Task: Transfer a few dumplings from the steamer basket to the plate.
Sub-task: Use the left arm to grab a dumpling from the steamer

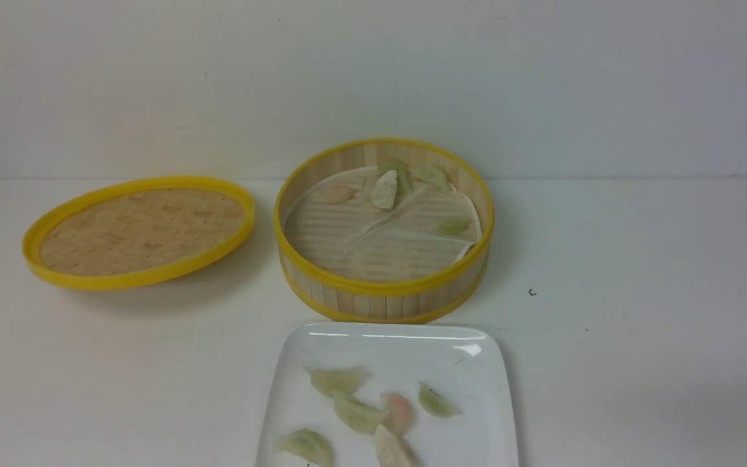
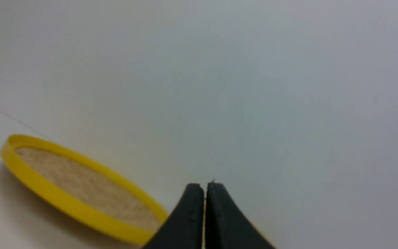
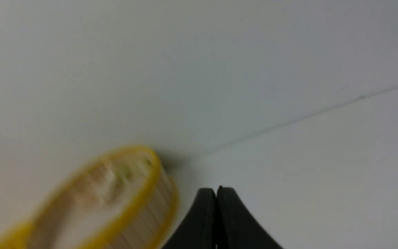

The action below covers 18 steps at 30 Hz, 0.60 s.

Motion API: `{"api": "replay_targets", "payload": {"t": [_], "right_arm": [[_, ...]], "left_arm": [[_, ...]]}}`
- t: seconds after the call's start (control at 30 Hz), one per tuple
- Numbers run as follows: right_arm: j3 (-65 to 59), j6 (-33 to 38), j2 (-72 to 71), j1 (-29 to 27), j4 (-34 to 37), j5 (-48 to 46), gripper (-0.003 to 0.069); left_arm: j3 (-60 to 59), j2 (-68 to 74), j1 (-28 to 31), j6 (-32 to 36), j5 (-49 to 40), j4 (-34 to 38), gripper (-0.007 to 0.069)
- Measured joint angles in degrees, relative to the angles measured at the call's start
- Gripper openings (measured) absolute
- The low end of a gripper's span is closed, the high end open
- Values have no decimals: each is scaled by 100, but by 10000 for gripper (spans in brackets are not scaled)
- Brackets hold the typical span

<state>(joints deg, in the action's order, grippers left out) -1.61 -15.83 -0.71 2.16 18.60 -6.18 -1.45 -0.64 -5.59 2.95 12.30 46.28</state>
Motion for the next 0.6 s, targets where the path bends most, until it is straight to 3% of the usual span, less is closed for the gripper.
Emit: {"api": "replay_targets", "payload": {"t": [0.1,0.2,0.27,0.33,0.4,0.47,0.5,0.53,0.6], "right_arm": [[0,-324,0,0,650,406,-15],[0,-399,0,0,885,555,-15],[0,-569,0,0,1100,618,-15],[0,-639,0,0,1163,618,-15],[125,-695,0,28,1196,218,-15],[758,-492,23,150,1037,-840,-15],[824,-459,35,150,1017,-924,-15],[1406,-131,224,230,856,-1699,-15],[2089,177,614,253,727,-2415,-15]], "left_arm": [[308,0,0,-32,66,132,-6],[830,0,0,34,-414,-210,-6],[1772,355,0,98,-1316,-702,-6],[2131,616,0,110,-1624,-857,-6],[2845,1251,0,181,-2571,-1136,-6],[4076,2483,0,414,-4277,-1439,-6],[4076,2590,0,440,-4277,-1439,-6],[4755,3454,0,655,-5238,-1507,-6],[5436,4436,0,917,-6069,-1521,-6]]}}
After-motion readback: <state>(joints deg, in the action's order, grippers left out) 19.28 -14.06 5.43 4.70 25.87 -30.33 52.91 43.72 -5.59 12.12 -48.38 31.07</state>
